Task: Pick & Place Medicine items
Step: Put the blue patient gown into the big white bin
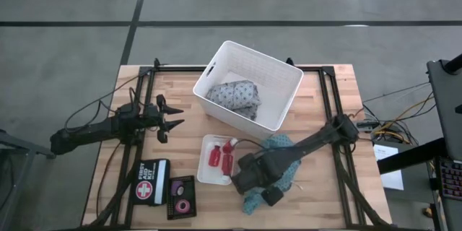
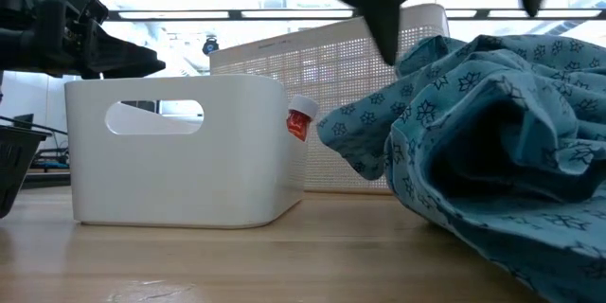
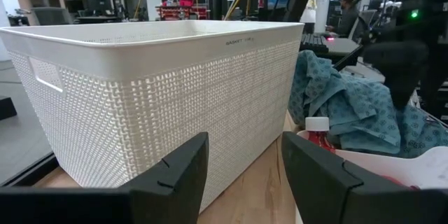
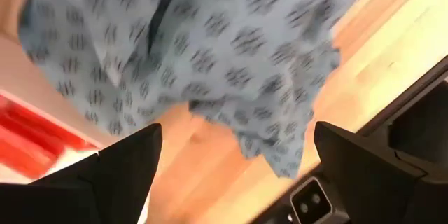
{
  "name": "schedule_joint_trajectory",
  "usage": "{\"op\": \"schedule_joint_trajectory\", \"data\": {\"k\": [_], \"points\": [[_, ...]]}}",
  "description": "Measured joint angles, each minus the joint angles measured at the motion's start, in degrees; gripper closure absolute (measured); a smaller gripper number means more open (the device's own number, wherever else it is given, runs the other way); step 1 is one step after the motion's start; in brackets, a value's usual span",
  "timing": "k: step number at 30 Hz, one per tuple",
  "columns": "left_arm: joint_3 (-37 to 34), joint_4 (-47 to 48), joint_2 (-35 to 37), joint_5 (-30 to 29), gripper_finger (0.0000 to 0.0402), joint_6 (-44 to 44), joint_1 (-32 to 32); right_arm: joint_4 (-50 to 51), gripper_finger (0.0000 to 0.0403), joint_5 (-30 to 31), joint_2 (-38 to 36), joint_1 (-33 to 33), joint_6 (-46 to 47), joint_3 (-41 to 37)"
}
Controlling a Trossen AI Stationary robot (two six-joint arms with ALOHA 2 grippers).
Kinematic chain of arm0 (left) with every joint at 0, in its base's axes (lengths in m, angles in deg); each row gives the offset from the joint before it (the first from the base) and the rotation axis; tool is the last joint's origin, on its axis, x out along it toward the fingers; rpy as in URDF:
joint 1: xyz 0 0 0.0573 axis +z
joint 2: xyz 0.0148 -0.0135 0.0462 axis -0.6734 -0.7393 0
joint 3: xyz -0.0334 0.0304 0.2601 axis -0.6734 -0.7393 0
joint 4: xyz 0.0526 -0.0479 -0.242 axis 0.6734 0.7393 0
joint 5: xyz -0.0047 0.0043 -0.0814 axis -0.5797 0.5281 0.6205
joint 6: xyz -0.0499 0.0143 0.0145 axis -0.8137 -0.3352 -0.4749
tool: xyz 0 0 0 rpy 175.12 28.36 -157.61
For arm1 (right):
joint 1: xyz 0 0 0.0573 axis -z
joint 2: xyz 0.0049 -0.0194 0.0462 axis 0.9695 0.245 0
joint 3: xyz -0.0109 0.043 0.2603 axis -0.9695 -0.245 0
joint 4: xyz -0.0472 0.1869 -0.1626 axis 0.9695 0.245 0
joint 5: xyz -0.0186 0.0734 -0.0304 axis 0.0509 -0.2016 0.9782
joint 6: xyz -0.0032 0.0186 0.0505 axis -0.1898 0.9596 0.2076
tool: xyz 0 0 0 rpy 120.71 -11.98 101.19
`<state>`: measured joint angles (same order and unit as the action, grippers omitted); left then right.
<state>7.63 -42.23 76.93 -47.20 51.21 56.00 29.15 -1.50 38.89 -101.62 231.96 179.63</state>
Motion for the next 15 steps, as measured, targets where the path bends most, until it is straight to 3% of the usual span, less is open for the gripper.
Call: {"op": "schedule_joint_trajectory", "data": {"k": [4,8,15], "points": [[0.0,0.0,0.0,0.0,0.0217,0.0,0.01,4.61,0.0032,3.33,-0.02,-1.15,5.76,1.72],[0.0,0.0,0.0,0.02,0.0217,0.0,0.0,6.94,0.0032,6.17,-0.02,-1.72,5.64,1.34],[0.0,0.0,0.0,0.02,0.0217,0.02,0.0,6.94,0.0032,5.76,0.2,-1.54,7.82,-3.36]]}}
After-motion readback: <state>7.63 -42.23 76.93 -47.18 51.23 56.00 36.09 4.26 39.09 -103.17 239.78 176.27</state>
